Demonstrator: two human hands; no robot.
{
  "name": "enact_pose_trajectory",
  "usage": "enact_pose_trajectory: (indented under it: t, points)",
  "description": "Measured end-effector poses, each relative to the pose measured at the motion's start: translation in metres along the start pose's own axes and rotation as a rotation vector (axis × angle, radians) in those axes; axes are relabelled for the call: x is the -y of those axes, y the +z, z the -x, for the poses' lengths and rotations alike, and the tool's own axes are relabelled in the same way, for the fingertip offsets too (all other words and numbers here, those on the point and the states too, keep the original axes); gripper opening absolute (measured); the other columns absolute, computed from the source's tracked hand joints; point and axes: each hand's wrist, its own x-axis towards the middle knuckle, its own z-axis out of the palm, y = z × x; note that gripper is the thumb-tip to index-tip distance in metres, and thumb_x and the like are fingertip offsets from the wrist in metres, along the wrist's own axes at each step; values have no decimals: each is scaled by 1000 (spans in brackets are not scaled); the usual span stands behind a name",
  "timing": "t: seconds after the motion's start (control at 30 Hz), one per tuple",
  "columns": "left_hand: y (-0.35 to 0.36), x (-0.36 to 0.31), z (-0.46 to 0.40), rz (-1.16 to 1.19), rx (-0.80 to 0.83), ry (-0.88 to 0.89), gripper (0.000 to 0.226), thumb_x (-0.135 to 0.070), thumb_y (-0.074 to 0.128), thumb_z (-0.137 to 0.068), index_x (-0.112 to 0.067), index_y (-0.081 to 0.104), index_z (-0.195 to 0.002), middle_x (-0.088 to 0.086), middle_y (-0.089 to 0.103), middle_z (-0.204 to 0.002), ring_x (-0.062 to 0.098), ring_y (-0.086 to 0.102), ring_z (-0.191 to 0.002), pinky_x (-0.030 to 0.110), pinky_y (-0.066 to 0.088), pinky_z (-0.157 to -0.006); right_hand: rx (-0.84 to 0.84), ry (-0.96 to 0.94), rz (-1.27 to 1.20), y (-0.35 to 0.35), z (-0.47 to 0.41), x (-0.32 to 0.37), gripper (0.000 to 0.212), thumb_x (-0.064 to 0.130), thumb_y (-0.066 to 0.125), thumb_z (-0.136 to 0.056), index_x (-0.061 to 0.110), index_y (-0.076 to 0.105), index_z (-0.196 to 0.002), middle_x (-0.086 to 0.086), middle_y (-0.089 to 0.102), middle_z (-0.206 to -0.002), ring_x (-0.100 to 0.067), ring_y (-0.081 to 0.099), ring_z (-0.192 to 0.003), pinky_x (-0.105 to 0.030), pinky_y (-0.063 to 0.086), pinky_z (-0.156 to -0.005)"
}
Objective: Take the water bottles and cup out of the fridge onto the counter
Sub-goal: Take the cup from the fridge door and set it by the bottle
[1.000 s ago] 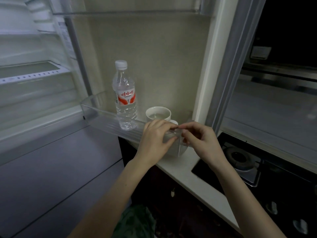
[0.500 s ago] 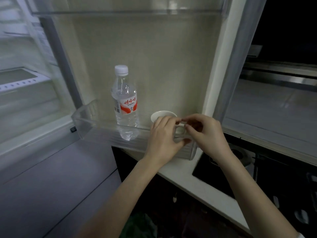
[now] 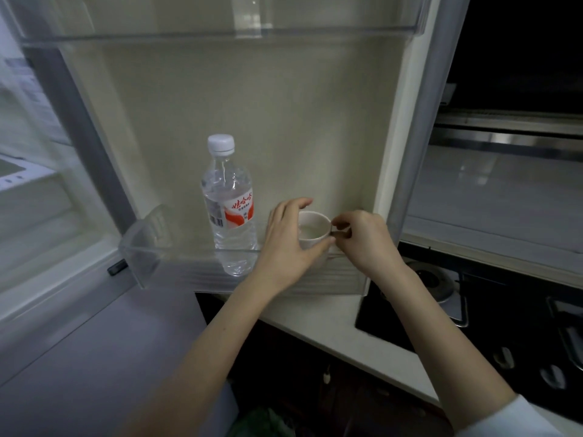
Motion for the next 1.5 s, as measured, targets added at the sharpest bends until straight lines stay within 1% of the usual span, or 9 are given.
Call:
enact_pose_trajectory:
  t: [0.2,0.43,0.6,0.67,0.83,1.0,1.2,1.33,1.5]
  points:
    - [-3,7,-26,-152,243,-216,90,-32,72,-76,-11,17,-144,14,29,-146,29,29,-136,35,27,-109,18,42,34,3,-7,-2,21,5,54,-83,4,71,-95,-16,71,-95,-33,62,-93,-34,48,-76]
    - [-3,9,-45,-134,459,-366,96,-37,73,-76,-9,10,-143,14,26,-148,29,33,-133,31,32,-101,81,67,54,3,-16,-6,24,6,55,-82,6,72,-99,-16,70,-100,-33,61,-100,-33,50,-81]
    - [1,12,-51,-180,478,-437,98,-43,76,-70,-2,19,-138,14,38,-137,28,48,-118,32,46,-82,102,58,99,7,-25,-11,29,5,54,-79,12,73,-99,-18,70,-99,-39,61,-96,-31,47,-73]
    - [2,14,-54,-194,494,-474,97,-44,77,-69,-1,22,-138,14,44,-132,28,52,-113,30,46,-73,110,39,129,7,-28,-13,29,7,54,-79,12,72,-100,-19,69,-99,-39,60,-96,-29,41,-67]
    - [5,17,-57,-168,446,-490,93,-41,81,-65,0,32,-132,13,53,-125,27,56,-107,30,47,-72,124,2,179,6,-34,-17,24,11,55,-79,10,71,-97,-20,68,-95,-38,60,-92,-28,33,-62]
    - [8,21,-58,-119,383,-499,84,-46,85,-53,-5,50,-118,10,63,-113,25,62,-98,26,43,-58,149,-29,206,5,-39,-19,22,14,54,-79,9,71,-92,-20,69,-94,-38,60,-90,-29,34,-62]
    - [10,21,-56,-108,310,-513,78,-43,86,-50,-7,56,-112,9,65,-106,25,62,-94,28,46,-64,143,-57,205,5,-38,-21,23,16,53,-81,10,72,-93,-19,69,-94,-38,60,-91,-29,33,-62]
    - [10,21,-55,-106,276,-523,78,-40,87,-51,-7,54,-114,9,62,-108,26,60,-98,36,51,-76,136,-70,192,5,-38,-22,23,18,53,-82,13,72,-93,-17,70,-94,-36,60,-92,-29,37,-63]
    - [8,20,-52,-112,253,-516,73,-41,87,-51,-9,57,-109,7,64,-102,25,61,-94,35,52,-73,149,-73,178,4,-37,-21,23,19,53,-83,12,72,-94,-15,70,-93,-35,60,-92,-31,42,-64]
